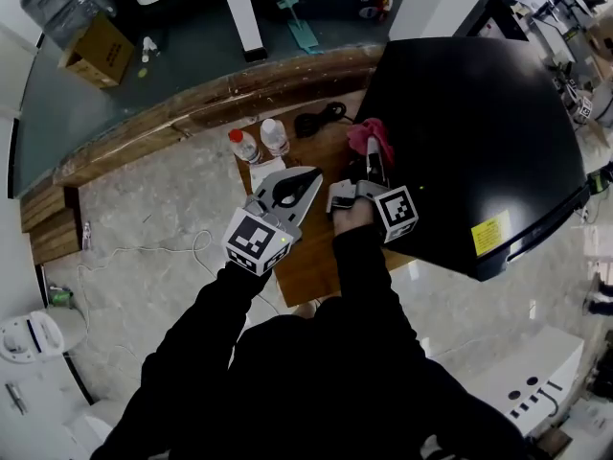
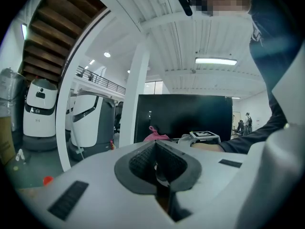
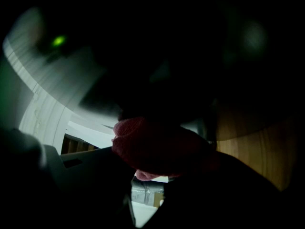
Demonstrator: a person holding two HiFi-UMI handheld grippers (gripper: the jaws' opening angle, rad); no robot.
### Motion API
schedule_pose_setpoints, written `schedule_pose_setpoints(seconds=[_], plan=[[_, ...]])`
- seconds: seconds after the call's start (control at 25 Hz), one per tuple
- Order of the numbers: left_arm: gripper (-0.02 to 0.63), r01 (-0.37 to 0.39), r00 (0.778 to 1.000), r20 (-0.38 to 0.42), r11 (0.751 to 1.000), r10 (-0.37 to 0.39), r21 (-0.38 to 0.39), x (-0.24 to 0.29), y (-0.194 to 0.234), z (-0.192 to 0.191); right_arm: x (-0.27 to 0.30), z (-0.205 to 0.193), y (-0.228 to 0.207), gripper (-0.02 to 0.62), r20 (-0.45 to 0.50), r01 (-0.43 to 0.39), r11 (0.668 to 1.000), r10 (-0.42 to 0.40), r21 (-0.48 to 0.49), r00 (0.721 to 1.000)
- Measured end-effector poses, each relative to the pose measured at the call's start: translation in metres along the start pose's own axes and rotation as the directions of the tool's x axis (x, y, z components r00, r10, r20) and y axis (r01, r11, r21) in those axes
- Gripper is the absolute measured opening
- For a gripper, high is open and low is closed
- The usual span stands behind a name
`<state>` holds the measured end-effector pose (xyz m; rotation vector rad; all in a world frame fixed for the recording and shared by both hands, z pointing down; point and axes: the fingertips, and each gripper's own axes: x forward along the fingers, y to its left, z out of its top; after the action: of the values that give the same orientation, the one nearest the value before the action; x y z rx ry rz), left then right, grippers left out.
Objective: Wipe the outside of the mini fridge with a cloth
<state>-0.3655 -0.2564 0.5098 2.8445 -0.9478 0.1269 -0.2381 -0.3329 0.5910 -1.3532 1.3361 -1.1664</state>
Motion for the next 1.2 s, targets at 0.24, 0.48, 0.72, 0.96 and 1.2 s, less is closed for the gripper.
schedule_pose_setpoints(seconds=[0.24,0.48,0.72,0.96,1.2], plan=[[0.006,-0.017,0.998,-0.069,0.999,0.014,-0.031,0.005,0.009,-0.041,0.007,-0.014,-0.050,0.133,-0.017,0.064,0.998,-0.064,-0.004,0.998],[0.006,-0.016,0.992,-0.124,0.999,0.009,-0.052,0.010,0.013,-0.075,0.021,-0.027,-0.098,0.133,-0.026,0.093,0.995,-0.092,0.026,0.995],[0.006,-0.015,0.981,-0.192,0.998,0.002,-0.068,0.013,0.007,-0.114,0.024,-0.034,-0.145,0.132,-0.037,0.157,0.987,-0.156,0.030,0.987],[0.006,-0.004,0.976,-0.218,0.999,-0.007,-0.049,0.030,0.006,-0.130,0.026,-0.040,-0.181,0.132,-0.055,0.179,0.983,-0.177,0.039,0.983],[0.006,-0.023,0.974,-0.225,0.998,0.011,-0.051,0.034,0.003,-0.135,0.024,-0.043,-0.211,0.129,-0.060,0.249,0.965,-0.244,0.086,0.968]])
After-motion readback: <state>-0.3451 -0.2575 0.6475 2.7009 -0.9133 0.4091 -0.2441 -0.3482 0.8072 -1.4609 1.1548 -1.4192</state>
